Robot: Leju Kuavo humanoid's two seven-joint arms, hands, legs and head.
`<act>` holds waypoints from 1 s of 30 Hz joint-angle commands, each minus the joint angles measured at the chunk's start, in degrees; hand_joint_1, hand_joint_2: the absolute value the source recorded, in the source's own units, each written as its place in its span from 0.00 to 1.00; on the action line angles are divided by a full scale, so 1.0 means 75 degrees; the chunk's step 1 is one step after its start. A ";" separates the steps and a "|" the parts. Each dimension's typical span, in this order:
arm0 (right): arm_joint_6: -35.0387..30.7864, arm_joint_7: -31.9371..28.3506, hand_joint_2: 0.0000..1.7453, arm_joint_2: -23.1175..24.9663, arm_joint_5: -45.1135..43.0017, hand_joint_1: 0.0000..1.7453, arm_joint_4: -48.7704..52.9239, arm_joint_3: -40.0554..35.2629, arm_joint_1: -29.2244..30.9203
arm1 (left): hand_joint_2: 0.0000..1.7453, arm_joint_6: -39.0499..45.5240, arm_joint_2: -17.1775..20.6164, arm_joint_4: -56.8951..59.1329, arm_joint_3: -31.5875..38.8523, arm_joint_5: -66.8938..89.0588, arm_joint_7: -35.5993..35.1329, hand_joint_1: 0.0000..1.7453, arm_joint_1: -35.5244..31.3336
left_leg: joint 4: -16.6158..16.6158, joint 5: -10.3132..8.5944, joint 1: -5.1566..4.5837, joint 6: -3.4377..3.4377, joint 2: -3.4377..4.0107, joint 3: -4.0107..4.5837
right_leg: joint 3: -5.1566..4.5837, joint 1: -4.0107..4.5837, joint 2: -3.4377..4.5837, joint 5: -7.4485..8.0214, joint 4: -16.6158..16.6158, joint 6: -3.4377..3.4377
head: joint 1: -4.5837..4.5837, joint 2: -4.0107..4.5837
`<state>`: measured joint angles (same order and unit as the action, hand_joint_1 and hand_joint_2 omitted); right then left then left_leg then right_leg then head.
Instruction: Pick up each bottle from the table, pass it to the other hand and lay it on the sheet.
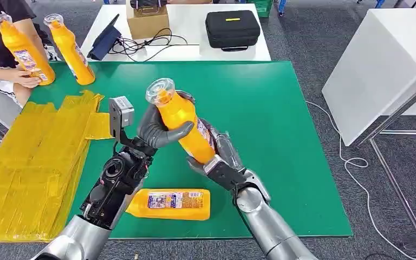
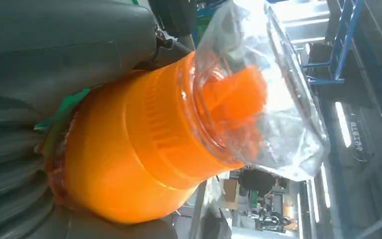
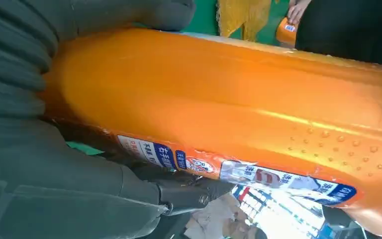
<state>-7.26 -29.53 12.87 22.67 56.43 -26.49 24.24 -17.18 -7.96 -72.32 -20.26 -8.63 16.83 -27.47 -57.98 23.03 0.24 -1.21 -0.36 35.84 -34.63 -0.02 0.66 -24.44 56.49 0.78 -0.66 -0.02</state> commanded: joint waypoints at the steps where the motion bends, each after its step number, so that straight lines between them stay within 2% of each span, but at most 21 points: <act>1: -0.0002 -0.0026 1.00 -0.0177 0.0023 1.00 -0.0094 -0.0108 0.0206 | 1.00 -0.0013 0.0233 0.0255 -0.0270 0.0072 -0.0032 0.95 -0.0273 | 0.0005 0.0025 0.0002 0.0011 -0.0002 -0.0063 | 0.0066 0.0004 -0.0017 -0.0026 -0.0007 0.0004 | 0.0000 0.0000; 3: -0.0020 -0.0029 1.00 -0.0176 0.0027 1.00 -0.0101 -0.0097 0.0214 | 1.00 -0.0024 0.0215 0.0241 -0.0263 0.0088 -0.0030 0.99 -0.0266 | 0.0004 0.0005 -0.0001 0.0004 0.0000 -0.0015 | 0.0015 0.0000 -0.0007 -0.0006 -0.0003 0.0002 | 0.0000 0.0000; 8: -0.0157 -0.0031 1.00 -0.0165 0.0072 1.00 -0.0106 -0.0045 0.0207 | 1.00 -0.0107 0.0136 0.0333 -0.0111 0.0157 -0.0025 0.96 -0.0307 | 0.0002 0.0014 0.0001 0.0006 -0.0002 -0.0036 | 0.0039 0.0002 -0.0013 -0.0015 -0.0004 0.0004 | 0.0003 0.0000; 9: -0.0190 -0.0036 1.00 -0.0154 0.0089 1.00 -0.0124 -0.0043 0.0220 | 1.00 -0.0126 0.0129 0.0349 -0.0083 0.0167 -0.0014 0.98 -0.0312 | 0.0002 0.0009 0.0000 0.0005 -0.0002 -0.0024 | 0.0025 0.0000 -0.0010 -0.0010 -0.0002 0.0004 | 0.0003 0.0000; 10: -0.0253 -0.0049 1.00 -0.0139 0.0085 0.86 -0.0108 -0.0020 0.0212 | 1.00 -0.0121 0.0125 0.0351 -0.0062 0.0168 -0.0011 0.99 -0.0312 | 0.0002 0.0012 0.0001 0.0006 -0.0001 -0.0030 | 0.0033 0.0002 -0.0011 -0.0013 -0.0004 0.0004 | 0.0000 0.0000; 11: -0.0339 -0.0088 1.00 -0.0113 0.0069 0.03 -0.0057 0.0015 0.0184 | 1.00 -0.0103 0.0125 0.0335 -0.0011 0.0168 -0.0010 1.00 -0.0313 | 0.0002 0.0014 0.0000 0.0007 -0.0002 -0.0037 | 0.0040 0.0001 -0.0013 -0.0016 -0.0003 0.0004 | 0.0003 0.0000; 13: -0.0371 -0.0107 1.00 -0.0129 0.0072 0.00 0.0092 -0.0011 0.0123 | 1.00 0.0184 0.0121 0.0213 0.0178 0.0313 0.0162 1.00 -0.0306 | 0.0003 0.0018 0.0001 0.0008 0.0000 -0.0044 | 0.0047 0.0002 -0.0013 -0.0019 -0.0004 0.0003 | 0.0003 0.0000; 15: -0.0519 -0.0111 1.00 -0.0191 0.0100 0.00 0.0440 -0.0031 -0.0015 | 1.00 0.1455 0.0191 -0.0109 0.0299 0.1515 0.0705 1.00 -0.0314 | 0.0001 0.0006 0.0001 0.0004 0.0002 -0.0012 | 0.0013 0.0001 -0.0004 -0.0005 -0.0002 0.0001 | 0.0000 0.0000; 16: -0.0641 -0.0032 1.00 -0.0337 0.0180 0.00 0.0973 -0.0109 -0.0231 | 1.00 0.2220 0.0193 -0.0430 0.0398 0.2392 0.0653 1.00 -0.0274 | 0.0000 0.0024 0.0003 0.0011 0.0005 -0.0051 | 0.0053 0.0004 -0.0009 -0.0022 -0.0002 0.0003 | 0.0003 0.0000; 18: -0.0681 0.0024 1.00 -0.0435 0.0187 0.00 0.1555 -0.0171 -0.0459 | 1.00 0.2850 0.0300 -0.0724 0.0552 0.3100 0.0660 1.00 -0.0203 | 0.0000 0.0005 0.0002 0.0005 0.0002 -0.0004 | 0.0006 0.0002 -0.0005 -0.0005 -0.0001 0.0001 | 0.0003 0.0000; 19: -0.0745 0.0062 1.00 -0.0472 0.0195 0.00 0.1882 -0.0185 -0.0602 | 1.00 0.3151 0.0357 -0.0829 0.0722 0.3322 0.0694 1.00 -0.0147 | -0.0005 0.0018 0.0004 0.0008 0.0006 -0.0026 | 0.0027 0.0005 -0.0005 -0.0017 0.0002 0.0002 | 0.0000 0.0000; 25: -0.0764 0.0163 1.00 -0.0627 0.0146 0.00 0.2509 -0.0302 -0.0705 | 1.00 0.3954 0.0624 -0.1118 0.1304 0.3989 0.0795 1.00 -0.0042 | 0.0002 0.0016 0.0000 0.0007 0.0016 -0.0023 | 0.0020 0.0003 0.0015 -0.0009 -0.0001 0.0002 | 0.0000 0.0000; 27: -0.0764 0.0163 1.00 -0.0627 0.0146 0.00 0.2509 -0.0302 -0.0705 | 1.00 0.3954 0.0624 -0.1118 0.1304 0.3989 0.0795 1.00 -0.0042 | 0.0003 0.0006 0.0000 0.0004 0.0004 -0.0006 | 0.0004 0.0003 0.0004 -0.0004 0.0000 0.0002 | 0.0000 0.0000; 30: -0.0807 0.0163 1.00 -0.0698 0.0094 0.00 0.2498 -0.0325 -0.0689 | 1.00 0.4469 0.0866 -0.1292 0.0985 0.5287 0.1084 1.00 -0.0069 | 0.0003 0.0016 0.0001 0.0007 0.0000 -0.0033 | 0.0035 0.0005 -0.0008 -0.0016 -0.0003 0.0004 | 0.0003 0.0000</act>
<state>-12.85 -28.81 10.91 24.04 72.15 -26.80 18.37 12.50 -5.46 -80.04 -13.03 20.90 22.84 -26.86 -57.98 23.04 0.25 -1.20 -0.43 35.88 -34.65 0.01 0.65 -24.45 56.50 0.76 -0.63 -0.02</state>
